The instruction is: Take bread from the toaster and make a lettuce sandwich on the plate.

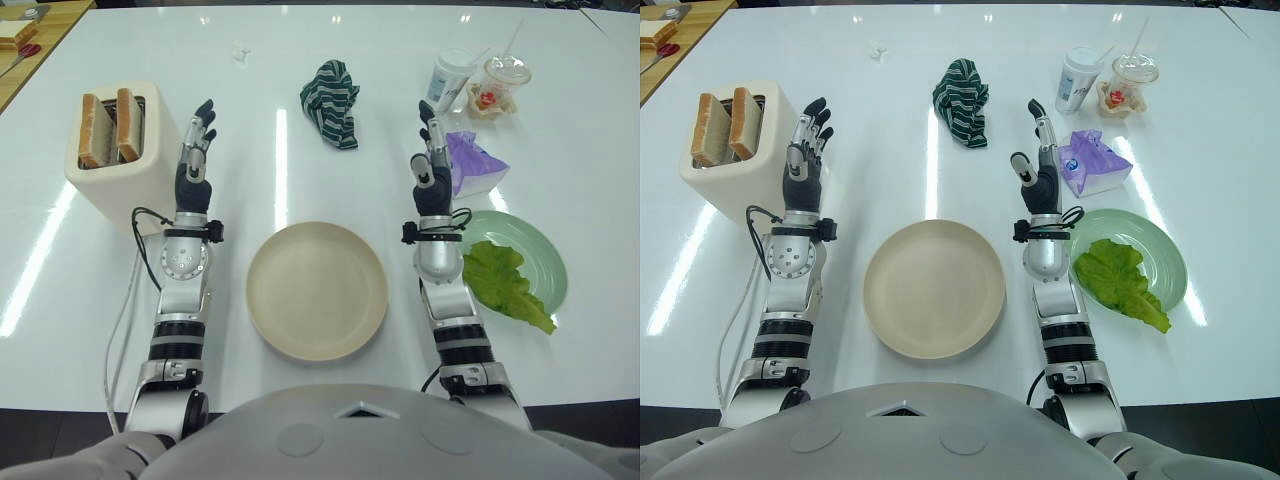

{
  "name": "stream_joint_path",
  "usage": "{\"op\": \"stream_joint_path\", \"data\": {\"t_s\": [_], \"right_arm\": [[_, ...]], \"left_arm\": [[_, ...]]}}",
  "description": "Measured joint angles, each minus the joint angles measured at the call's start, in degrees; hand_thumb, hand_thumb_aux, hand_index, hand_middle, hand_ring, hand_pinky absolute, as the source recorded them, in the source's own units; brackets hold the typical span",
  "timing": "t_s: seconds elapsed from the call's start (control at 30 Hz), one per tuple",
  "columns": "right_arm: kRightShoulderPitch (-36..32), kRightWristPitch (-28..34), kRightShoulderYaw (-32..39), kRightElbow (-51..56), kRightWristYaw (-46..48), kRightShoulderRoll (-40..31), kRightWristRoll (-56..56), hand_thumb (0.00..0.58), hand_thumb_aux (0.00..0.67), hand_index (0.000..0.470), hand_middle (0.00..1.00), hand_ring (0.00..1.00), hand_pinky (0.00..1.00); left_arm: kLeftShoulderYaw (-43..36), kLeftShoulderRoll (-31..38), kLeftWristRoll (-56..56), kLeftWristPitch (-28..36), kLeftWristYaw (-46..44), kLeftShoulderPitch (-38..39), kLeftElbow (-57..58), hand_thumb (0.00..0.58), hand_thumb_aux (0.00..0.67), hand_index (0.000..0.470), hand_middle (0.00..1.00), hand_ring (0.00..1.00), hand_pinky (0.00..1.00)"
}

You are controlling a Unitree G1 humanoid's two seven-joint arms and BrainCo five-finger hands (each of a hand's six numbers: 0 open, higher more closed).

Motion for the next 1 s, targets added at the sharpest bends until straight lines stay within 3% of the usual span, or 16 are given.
{"op": "stream_joint_path", "data": {"t_s": [0.77, 0.93, 1.0], "right_arm": [[0.0, -0.05, 0.02, 0.11, 0.51, 0.02, 0.0, 0.0, 0.0, 0.0, 0.0, 0.0, 0.0], [-0.02, -0.05, 0.23, -0.04, 0.57, 0.06, -0.03, 0.0, 0.0, 0.0, 0.0, 0.0, 0.0], [-0.03, -0.06, 0.38, -0.14, 0.62, 0.1, -0.04, 0.0, 0.0, 0.0, 0.0, 0.0, 0.0]], "left_arm": [[0.02, 0.01, 0.04, 0.04, 0.14, 0.42, -0.27, 0.0, 0.0, 0.0, 0.0, 0.0, 0.0], [0.96, 1.32, 4.69, 0.83, 1.37, 1.99, -12.21, 0.0, 0.0, 0.0, 0.0, 0.0, 0.0], [5.23, 5.02, 10.1, 1.39, 2.31, 2.04, -21.66, 0.0, 0.0, 0.0, 0.0, 0.0, 0.0]]}}
